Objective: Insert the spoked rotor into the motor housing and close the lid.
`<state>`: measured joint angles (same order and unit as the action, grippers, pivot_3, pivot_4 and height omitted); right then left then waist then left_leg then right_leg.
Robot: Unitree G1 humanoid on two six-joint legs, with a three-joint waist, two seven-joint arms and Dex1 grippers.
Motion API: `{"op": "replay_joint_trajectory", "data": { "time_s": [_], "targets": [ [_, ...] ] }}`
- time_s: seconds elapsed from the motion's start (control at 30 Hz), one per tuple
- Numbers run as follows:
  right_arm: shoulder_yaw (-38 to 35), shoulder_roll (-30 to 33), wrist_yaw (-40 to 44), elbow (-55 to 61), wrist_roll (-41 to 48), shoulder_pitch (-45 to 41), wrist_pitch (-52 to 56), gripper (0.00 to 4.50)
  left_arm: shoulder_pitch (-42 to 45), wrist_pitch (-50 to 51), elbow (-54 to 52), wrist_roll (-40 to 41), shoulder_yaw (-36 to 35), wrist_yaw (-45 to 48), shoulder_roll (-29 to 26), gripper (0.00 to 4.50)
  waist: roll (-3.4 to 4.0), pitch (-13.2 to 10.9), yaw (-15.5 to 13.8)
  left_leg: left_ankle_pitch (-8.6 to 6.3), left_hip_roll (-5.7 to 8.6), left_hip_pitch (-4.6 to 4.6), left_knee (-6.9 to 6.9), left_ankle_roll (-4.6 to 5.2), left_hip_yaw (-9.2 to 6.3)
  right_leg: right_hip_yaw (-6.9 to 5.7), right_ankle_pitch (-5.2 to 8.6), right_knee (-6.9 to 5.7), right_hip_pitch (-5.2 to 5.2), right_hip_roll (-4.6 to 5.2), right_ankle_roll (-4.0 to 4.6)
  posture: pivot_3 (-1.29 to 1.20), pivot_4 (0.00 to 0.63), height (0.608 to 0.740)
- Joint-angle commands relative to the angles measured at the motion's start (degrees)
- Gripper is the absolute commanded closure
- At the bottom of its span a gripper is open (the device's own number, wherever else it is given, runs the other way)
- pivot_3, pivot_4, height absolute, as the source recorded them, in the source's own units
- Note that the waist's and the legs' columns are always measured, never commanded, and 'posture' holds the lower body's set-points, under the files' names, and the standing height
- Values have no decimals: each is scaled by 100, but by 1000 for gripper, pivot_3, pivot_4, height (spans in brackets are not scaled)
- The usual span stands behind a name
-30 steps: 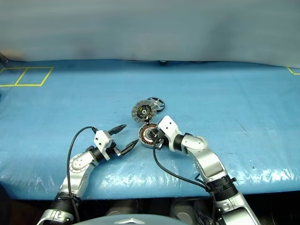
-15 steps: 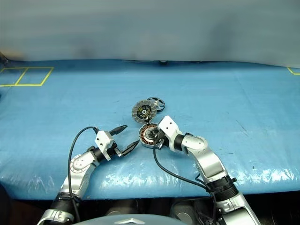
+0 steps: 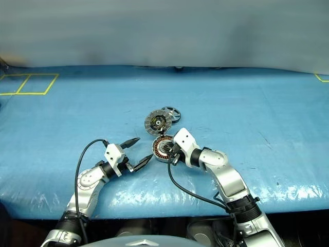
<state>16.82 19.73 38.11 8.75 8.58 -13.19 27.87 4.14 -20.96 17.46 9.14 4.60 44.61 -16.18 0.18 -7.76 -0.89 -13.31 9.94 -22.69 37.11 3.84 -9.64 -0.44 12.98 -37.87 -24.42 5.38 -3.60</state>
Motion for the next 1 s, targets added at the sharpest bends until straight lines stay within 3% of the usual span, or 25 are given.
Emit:
{"op": "replay_joint_trajectory", "data": {
  "time_s": [0.03, 0.77, 0.9, 1.0],
  "targets": [
    [-117, -37, -97, 0, 4, -30, -20, 3846, 52, -137, -52, 7, -14, -36, -14, 0, 0, 0, -1, 0, 0, 0, 0, 0, 0, 0, 0, 0, 0, 0, 0, 0, 150, 740],
    [-52, -18, -59, 37, -21, -46, 1, 3846, 25, -114, -92, 0, 13, -86, -27, 0, 0, 0, -2, 0, 0, 0, 1, 0, 0, 0, 0, 0, 1, 0, 0, 0, 150, 740],
    [-71, -30, -89, 66, -25, -25, -44, 2538, 18, -123, -96, -5, 18, -91, -26, 0, 0, 0, -3, 0, 0, 0, 1, 0, 0, 0, 0, 0, 1, 0, 0, 0, 150, 740],
    [-64, -25, -77, 83, -22, -30, -48, 2538, 16, -117, -99, -6, 25, -91, -27, 0, 0, 0, -3, 0, 0, 0, 1, 0, 0, 0, 0, 0, 1, 0, 0, 0, 150, 740]
  ]
}}
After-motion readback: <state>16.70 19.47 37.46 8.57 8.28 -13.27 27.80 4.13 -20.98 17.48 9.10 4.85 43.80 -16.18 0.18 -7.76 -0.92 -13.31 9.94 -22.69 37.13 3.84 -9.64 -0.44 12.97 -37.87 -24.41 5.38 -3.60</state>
